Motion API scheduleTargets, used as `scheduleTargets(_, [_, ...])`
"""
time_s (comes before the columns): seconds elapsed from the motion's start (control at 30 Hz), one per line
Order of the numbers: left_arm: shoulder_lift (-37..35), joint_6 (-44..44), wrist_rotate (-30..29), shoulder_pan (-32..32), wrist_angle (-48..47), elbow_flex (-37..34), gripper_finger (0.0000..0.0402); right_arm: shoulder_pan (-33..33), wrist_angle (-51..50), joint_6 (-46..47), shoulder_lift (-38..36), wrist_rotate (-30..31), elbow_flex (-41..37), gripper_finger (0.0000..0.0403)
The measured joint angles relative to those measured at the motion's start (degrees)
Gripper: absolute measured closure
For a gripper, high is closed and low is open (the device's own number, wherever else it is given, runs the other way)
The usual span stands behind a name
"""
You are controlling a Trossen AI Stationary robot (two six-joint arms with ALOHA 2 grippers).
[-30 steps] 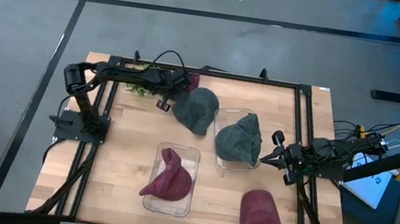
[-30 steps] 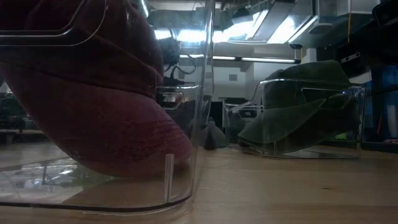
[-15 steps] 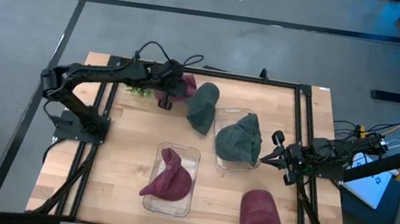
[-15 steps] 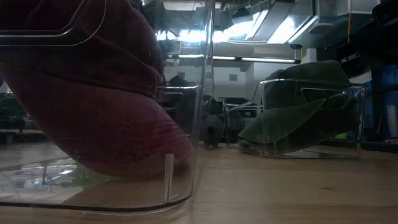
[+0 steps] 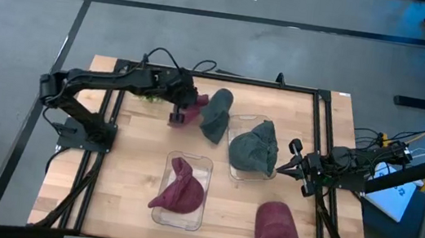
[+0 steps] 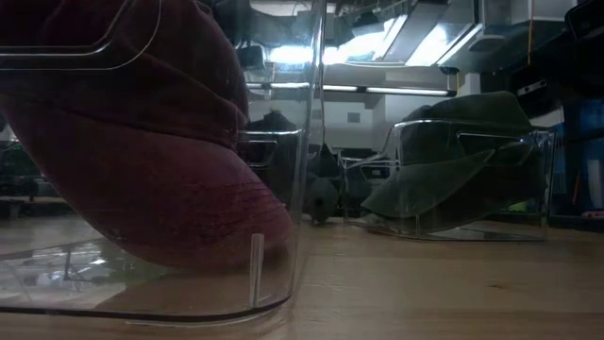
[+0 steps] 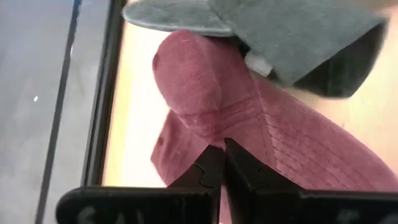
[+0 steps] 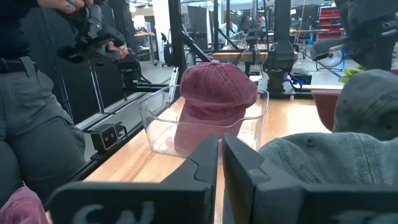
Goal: Pick & Place hat
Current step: Put the top red cap into the left transparent bin
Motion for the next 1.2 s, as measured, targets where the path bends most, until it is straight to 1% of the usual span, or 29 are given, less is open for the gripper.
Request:
scheduleTargets(0.1, [-0.95,-3.01,-0.14,-1.2,-1.07,0.0,0.0398,0.01,0.01,0.02,-0.01,-0.01,0.0,0.0377])
scheduleTargets(0.33, [-2.9,-10.84,3.59,-5.06,-10.63,0.0,0.0398,0.0,0.02,0.01,-0.02,-0.01,0.0,0.0377])
scheduleTargets(0.43, [-4.02,-14.26,7.01,-7.05,-14.65,0.0,0.0398,-0.02,0.02,0.02,-0.02,-0.01,0.0,0.0377])
scheduleTargets(0.57, [-5.86,-16.29,11.97,-9.88,-20.02,0.0,0.0398,0.01,-0.01,0.01,-0.01,-0.01,0.0,0.0377])
scheduleTargets(0.7, [-6.76,-17.75,13.0,-12.65,-27.83,0.0,0.0398,0.0,0.01,0.02,0.0,-0.01,0.0,0.0377])
scheduleTargets(0.8, [-7.33,-21.99,13.93,-14.33,-32.98,0.0,0.0398,0.0,0.01,0.0,-0.01,-0.01,0.0,0.0377])
scheduleTargets(0.87, [-7.85,-25.27,14.81,-15.68,-34.75,0.0,0.0398,-0.01,0.02,0.0,-0.01,-0.01,0.0,0.0377])
scheduleTargets(0.97, [-8.49,-29.74,18.78,-18.05,-36.7,0.0,0.0398,0.01,0.0,0.02,-0.02,-0.01,0.0,0.0377])
scheduleTargets(1.1, [-8.54,-38.6,27.37,-20.85,-37.63,0.0,0.0398,-0.01,0.01,0.0,-0.02,-0.01,0.0,0.0377])
scheduleTargets(1.2, [-8.54,-43.2,30.98,-23.27,-38.43,0.0,0.0398,0.01,-0.01,0.01,0.0,-0.01,0.0,0.0377])
